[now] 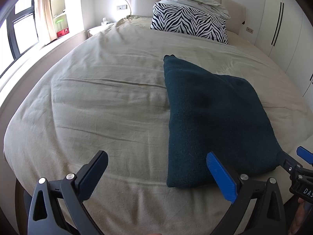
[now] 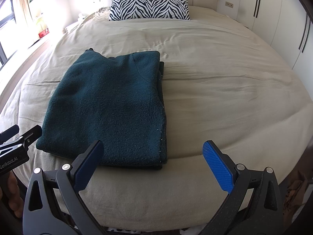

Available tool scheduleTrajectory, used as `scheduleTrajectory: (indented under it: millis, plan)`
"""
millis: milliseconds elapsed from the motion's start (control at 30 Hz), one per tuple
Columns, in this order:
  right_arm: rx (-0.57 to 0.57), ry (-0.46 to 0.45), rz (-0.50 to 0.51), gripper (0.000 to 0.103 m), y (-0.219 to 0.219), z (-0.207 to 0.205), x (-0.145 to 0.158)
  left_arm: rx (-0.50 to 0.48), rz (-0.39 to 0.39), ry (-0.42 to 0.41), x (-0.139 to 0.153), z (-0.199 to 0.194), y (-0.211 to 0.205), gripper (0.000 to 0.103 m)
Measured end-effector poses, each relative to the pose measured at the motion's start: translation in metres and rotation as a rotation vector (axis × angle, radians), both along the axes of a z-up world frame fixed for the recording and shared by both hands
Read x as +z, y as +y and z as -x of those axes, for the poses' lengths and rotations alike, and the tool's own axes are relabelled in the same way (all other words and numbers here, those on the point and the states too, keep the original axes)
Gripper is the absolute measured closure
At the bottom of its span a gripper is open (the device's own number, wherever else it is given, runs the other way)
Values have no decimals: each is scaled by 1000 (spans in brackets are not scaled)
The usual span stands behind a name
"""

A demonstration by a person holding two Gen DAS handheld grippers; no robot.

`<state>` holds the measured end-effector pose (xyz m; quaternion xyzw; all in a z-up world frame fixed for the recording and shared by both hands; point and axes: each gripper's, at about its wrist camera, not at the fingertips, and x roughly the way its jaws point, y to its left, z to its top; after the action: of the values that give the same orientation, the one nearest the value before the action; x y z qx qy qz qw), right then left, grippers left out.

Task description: Fold small clothes

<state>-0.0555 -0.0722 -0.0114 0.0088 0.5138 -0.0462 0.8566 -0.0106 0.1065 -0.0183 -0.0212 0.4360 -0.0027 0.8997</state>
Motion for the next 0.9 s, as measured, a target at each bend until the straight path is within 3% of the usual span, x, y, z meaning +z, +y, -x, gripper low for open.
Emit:
scheduleTrajectory:
  millis: [900]
  plan:
    - [4, 4, 2, 0, -1, 1, 1, 4, 5, 9, -4, 3, 0, 0]
